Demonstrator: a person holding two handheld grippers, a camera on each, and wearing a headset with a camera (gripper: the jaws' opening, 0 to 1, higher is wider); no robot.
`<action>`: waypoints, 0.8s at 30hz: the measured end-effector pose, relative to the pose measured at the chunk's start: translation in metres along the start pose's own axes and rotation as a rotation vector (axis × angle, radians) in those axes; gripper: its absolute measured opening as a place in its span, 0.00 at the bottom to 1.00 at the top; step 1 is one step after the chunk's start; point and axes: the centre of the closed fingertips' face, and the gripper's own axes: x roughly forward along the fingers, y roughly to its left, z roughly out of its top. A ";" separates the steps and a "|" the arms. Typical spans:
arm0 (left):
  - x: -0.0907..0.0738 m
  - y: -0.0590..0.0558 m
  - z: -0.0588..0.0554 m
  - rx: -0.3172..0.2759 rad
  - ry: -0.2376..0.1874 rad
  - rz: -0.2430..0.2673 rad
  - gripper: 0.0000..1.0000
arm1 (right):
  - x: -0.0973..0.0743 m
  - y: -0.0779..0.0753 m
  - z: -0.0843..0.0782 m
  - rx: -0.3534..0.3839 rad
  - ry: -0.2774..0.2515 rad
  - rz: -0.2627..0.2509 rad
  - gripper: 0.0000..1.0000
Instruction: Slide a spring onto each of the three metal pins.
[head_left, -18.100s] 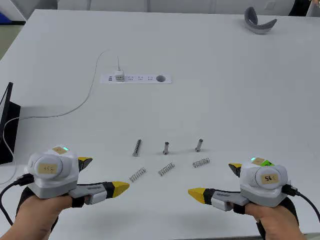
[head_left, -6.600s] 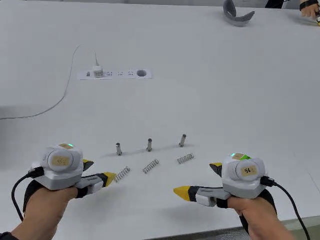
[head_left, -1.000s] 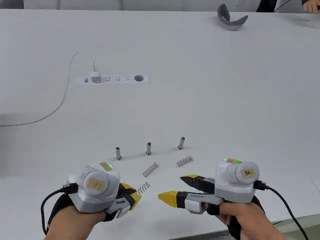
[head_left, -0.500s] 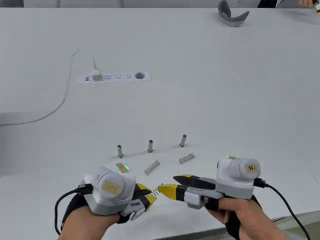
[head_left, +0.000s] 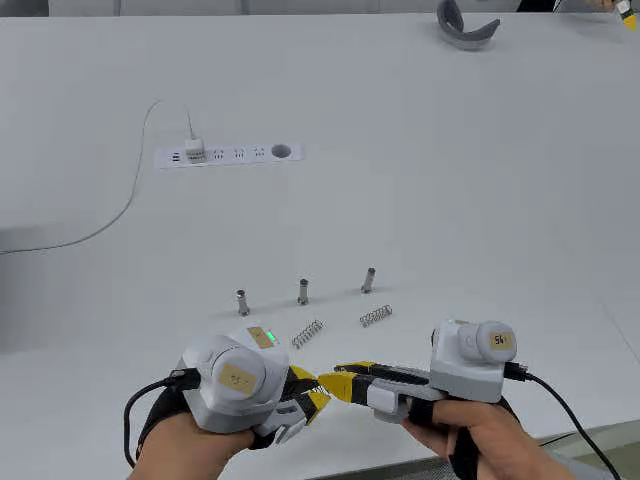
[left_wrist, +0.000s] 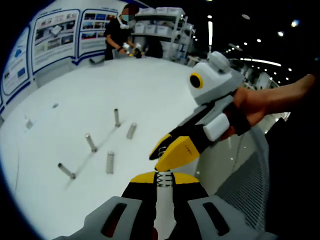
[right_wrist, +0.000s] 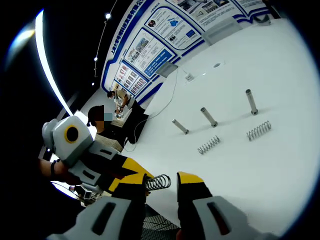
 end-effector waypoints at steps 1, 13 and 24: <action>0.000 0.000 0.000 0.001 -0.001 -0.001 0.11 | 0.000 0.001 0.000 0.007 -0.002 0.008 0.22; 0.000 0.000 0.000 0.034 0.011 -0.013 0.11 | -0.003 0.015 0.001 0.042 0.006 0.075 0.14; -0.001 0.000 0.016 0.039 -0.041 -0.067 0.10 | -0.013 0.023 0.015 -0.035 0.019 0.077 0.12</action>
